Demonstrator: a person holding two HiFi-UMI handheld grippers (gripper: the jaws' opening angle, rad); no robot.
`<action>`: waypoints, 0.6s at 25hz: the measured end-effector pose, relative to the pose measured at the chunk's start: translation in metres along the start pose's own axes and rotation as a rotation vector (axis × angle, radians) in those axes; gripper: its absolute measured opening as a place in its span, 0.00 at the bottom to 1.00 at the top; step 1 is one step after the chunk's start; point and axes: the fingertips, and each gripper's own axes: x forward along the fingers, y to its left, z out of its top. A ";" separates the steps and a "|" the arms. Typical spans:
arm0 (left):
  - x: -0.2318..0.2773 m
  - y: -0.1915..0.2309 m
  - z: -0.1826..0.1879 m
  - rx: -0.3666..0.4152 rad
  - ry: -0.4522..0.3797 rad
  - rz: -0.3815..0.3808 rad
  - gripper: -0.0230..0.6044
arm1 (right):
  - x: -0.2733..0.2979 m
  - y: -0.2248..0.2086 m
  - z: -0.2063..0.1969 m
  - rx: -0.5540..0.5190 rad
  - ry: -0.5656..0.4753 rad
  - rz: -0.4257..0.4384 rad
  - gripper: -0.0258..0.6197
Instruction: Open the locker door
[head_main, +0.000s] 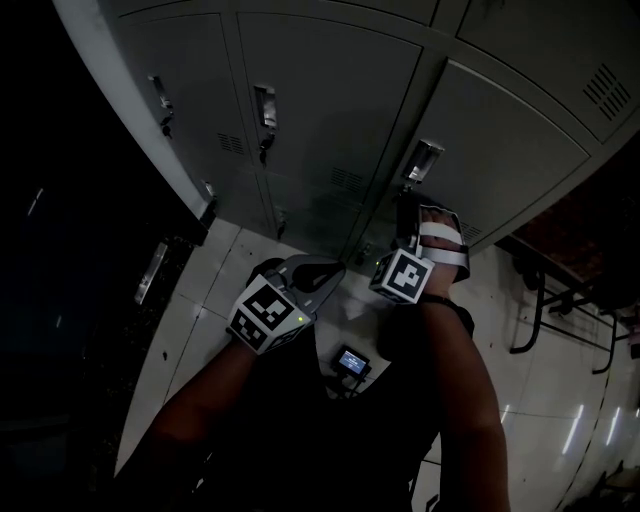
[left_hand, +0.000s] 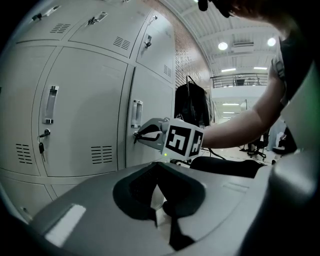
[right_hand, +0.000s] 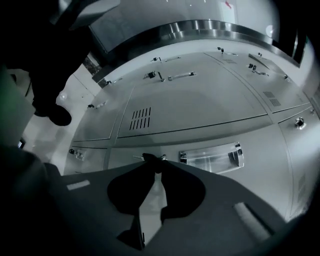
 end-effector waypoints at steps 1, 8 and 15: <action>0.000 0.000 0.000 0.000 -0.001 0.000 0.05 | -0.005 0.002 0.001 0.002 -0.013 0.001 0.10; -0.001 0.000 0.000 0.000 -0.001 0.001 0.06 | -0.063 0.017 0.000 0.029 -0.102 0.001 0.11; 0.000 0.001 -0.001 0.006 0.007 0.004 0.05 | -0.130 0.033 -0.022 0.089 -0.165 0.002 0.11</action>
